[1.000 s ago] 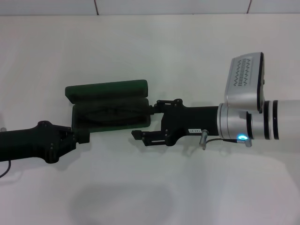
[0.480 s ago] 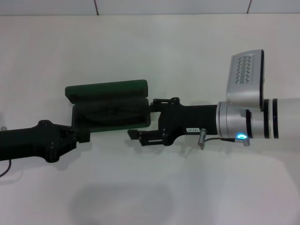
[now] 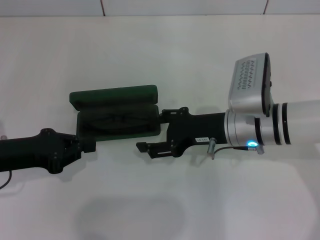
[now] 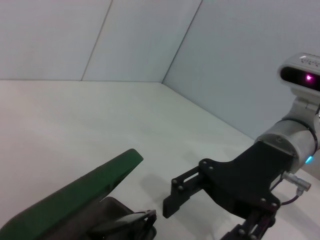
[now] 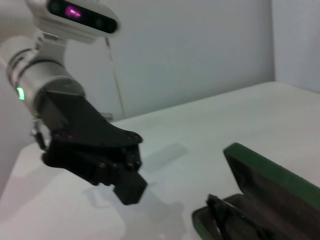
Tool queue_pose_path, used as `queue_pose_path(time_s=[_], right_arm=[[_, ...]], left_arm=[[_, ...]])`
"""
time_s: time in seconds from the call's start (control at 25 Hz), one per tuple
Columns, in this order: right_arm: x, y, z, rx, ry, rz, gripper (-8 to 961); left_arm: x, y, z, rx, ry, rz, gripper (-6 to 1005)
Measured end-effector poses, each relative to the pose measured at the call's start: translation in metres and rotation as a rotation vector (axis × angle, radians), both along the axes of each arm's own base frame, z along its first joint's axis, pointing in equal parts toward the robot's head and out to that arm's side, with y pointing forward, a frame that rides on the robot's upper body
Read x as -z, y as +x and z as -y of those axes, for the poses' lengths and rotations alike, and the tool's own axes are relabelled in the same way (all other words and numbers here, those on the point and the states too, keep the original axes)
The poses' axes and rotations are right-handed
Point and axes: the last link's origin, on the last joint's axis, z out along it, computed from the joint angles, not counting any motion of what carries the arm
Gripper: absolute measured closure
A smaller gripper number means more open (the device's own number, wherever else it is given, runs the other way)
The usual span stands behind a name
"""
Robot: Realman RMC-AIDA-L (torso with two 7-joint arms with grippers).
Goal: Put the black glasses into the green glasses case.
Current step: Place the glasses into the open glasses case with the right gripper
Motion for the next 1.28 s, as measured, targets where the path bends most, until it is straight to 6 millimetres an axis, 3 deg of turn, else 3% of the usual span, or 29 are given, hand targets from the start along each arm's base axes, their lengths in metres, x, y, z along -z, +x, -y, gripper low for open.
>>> queue_pose_path(time_s=[0.88,1.28], right_arm=[[-0.002,-0.003,-0.018,0.040,0.081,0.027,215],[-0.006,-0.009,-0.003,0.004,-0.004,-0.060,214]], left_arm=[[-0.002,-0.001,-0.001,0.004,0.009,-0.005,988],[-0.002,-0.001,-0.001,0.005,0.010,-0.006,988]])
